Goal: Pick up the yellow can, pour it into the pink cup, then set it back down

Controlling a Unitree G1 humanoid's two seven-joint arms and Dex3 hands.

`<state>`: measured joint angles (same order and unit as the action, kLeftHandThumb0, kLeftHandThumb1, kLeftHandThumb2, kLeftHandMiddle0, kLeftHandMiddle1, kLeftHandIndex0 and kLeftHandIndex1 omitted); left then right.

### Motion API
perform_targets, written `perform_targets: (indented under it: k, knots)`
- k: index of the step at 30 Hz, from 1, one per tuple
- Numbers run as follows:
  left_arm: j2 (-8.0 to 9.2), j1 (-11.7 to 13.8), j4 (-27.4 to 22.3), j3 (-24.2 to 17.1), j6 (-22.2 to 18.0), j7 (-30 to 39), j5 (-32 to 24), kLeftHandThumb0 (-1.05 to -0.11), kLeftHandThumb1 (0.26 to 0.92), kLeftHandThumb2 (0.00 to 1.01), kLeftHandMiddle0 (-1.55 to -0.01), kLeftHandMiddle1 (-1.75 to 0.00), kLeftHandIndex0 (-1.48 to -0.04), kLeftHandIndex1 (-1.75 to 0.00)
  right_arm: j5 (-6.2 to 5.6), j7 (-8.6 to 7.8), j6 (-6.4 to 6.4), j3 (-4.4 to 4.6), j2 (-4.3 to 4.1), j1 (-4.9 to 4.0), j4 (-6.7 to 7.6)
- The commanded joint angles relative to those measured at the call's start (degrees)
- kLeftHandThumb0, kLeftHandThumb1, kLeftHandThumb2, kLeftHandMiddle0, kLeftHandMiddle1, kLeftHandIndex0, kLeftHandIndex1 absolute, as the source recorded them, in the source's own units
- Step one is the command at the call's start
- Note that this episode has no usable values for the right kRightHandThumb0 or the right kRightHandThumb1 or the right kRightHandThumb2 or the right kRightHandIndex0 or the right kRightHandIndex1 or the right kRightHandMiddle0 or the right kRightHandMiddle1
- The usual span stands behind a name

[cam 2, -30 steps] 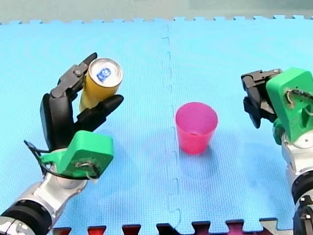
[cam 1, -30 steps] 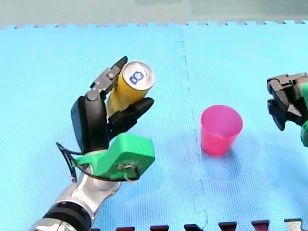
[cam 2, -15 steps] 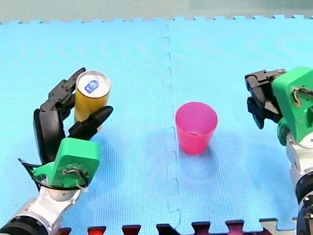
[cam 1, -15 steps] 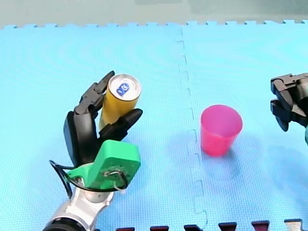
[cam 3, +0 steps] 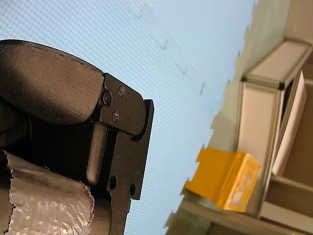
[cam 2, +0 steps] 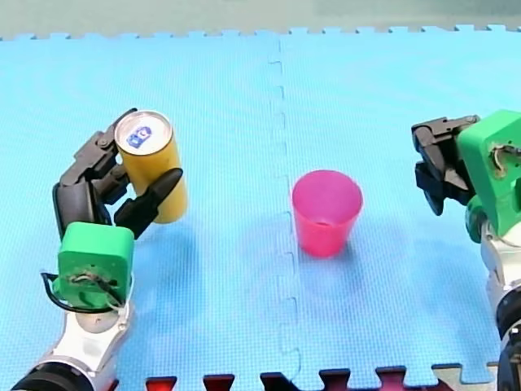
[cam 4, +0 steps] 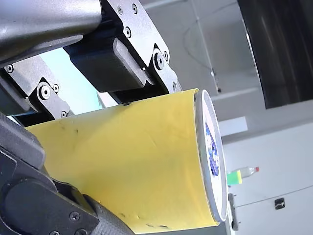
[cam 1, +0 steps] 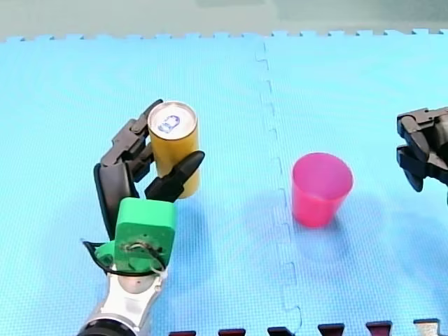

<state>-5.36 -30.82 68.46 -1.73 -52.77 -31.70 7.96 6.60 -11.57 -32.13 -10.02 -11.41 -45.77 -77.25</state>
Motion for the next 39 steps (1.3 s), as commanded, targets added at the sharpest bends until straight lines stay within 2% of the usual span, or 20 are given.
perform_targets:
  k: [1, 9, 17, 25, 31, 34, 39]
  knots:
    - [-0.48, -0.57, 0.10, -1.08, -0.83, 1.37, -1.08, -0.345, 0.843, 0.00, -1.26, -0.05, -1.17, 0.00, 0.13, 0.20, 0.03, 0.10, -0.45, 0.04, 0.05]
    - [-1.70, -0.45, 0.26, -3.08, -0.77, 5.45, -3.01, -0.347, 0.839, 0.00, -1.27, -0.06, -1.17, 0.00, 0.78, 0.74, 0.12, 0.70, -0.90, 0.09, 0.11]
    - [-2.23, -0.54, 0.34, -3.80, -0.78, 6.29, -2.55, -0.346, 0.838, 0.00, -1.28, -0.05, -1.17, 0.00, 1.48, 1.80, -0.19, 1.33, -1.40, 0.25, 0.09]
    - [-1.05, -0.64, 0.67, -1.65, 1.36, -0.18, 2.81, -0.343, 0.840, 0.00, -1.27, -0.05, -1.17, 0.00, 1.50, 1.99, -0.12, 1.39, -1.65, 0.23, 0.03]
    - [0.36, -1.33, 2.30, 0.44, 5.79, -5.43, 6.70, -0.346, 0.846, 0.00, -1.26, -0.04, -1.16, 0.00, 1.43, 1.91, -0.14, 1.34, -1.66, 0.23, 0.02]
    - [0.55, -1.63, 3.39, 1.43, 7.57, -6.93, 7.94, -0.348, 0.849, 0.00, -1.25, -0.03, -1.16, 0.00, 1.36, 1.83, -0.19, 1.26, -1.80, 0.24, 0.03]
    - [0.42, -1.73, 3.90, 2.57, 8.12, -8.38, 8.86, -0.350, 0.853, 0.00, -1.24, -0.02, -1.15, 0.00, 1.27, 1.72, -0.34, 1.15, -2.02, 0.19, 0.07]
